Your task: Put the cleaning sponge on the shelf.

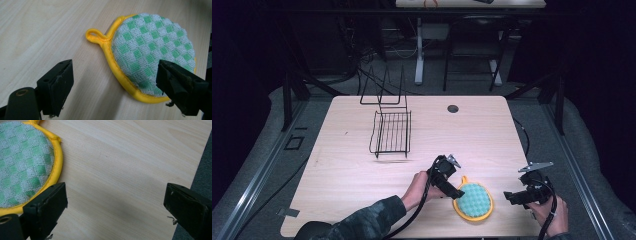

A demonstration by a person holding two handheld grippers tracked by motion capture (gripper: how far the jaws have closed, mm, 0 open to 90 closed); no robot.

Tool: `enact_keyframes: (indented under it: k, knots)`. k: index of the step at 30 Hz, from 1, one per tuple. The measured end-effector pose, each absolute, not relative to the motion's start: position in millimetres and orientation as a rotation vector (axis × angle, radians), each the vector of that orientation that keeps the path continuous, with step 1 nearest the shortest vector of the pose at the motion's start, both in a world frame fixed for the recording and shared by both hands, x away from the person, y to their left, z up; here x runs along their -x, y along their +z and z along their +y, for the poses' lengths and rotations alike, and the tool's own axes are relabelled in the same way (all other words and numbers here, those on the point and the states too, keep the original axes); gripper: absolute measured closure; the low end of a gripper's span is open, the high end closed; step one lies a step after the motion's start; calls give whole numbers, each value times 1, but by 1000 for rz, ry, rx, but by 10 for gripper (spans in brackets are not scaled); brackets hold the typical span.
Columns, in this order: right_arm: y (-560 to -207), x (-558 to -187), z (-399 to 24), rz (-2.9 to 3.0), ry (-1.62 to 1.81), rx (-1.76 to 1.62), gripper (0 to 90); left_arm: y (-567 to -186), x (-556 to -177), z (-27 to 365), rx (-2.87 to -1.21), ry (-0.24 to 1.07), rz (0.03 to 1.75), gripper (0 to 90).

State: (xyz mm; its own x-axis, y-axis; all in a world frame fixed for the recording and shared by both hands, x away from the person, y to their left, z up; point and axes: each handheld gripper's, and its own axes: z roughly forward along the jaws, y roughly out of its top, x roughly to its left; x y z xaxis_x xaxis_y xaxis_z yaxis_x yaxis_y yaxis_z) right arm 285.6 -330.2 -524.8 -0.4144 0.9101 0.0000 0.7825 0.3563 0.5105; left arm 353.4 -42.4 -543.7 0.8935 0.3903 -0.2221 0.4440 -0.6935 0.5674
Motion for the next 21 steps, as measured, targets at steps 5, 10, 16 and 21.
enact_keyframes:
  k: [5,10,16,21]
  knots:
    - [-523,-285,-330,2334,649,-1500,44,-543,-352,-46,-2411,-113,585,191]
    - [-524,-286,-330,2334,645,-1505,44,-545,-352,-50,-2409,-118,596,239]
    - [-525,-286,-331,2342,647,-1510,45,-551,-354,-54,-2417,-150,614,362]
    - [-525,-286,-332,2337,650,-1512,45,-554,-356,-53,-2401,-201,616,522]
